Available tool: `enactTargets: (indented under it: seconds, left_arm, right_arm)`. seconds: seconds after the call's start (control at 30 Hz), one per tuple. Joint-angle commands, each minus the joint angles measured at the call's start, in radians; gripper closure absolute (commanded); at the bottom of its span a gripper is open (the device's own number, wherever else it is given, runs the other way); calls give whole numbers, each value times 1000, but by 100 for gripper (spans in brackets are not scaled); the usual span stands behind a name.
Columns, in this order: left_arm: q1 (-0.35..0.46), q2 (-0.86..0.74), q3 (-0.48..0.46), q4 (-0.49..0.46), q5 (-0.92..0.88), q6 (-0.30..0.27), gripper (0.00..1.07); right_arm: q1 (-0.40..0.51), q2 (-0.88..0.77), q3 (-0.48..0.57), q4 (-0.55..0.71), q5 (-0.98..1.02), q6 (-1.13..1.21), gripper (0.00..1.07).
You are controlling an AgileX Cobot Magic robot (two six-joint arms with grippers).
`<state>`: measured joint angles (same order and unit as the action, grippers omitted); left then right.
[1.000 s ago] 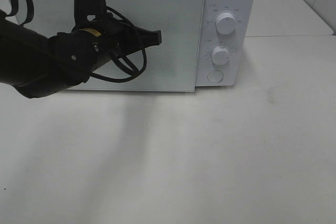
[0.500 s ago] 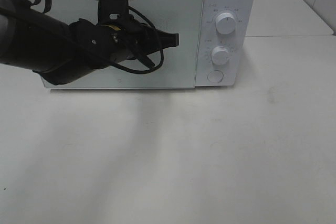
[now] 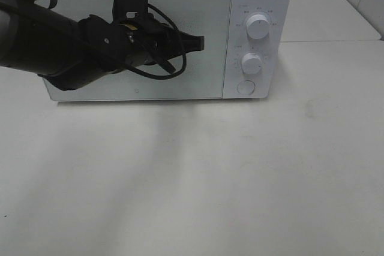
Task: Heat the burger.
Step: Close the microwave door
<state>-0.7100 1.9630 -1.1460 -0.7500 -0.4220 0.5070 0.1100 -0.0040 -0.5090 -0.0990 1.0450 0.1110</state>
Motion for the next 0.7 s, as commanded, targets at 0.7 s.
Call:
enactTargets:
  seconds: [0.7]
  left_arm:
    - [-14,-126,-35,-18,517,7,80]
  right_arm:
    - [-4,-27,2,0,-7,-8,32]
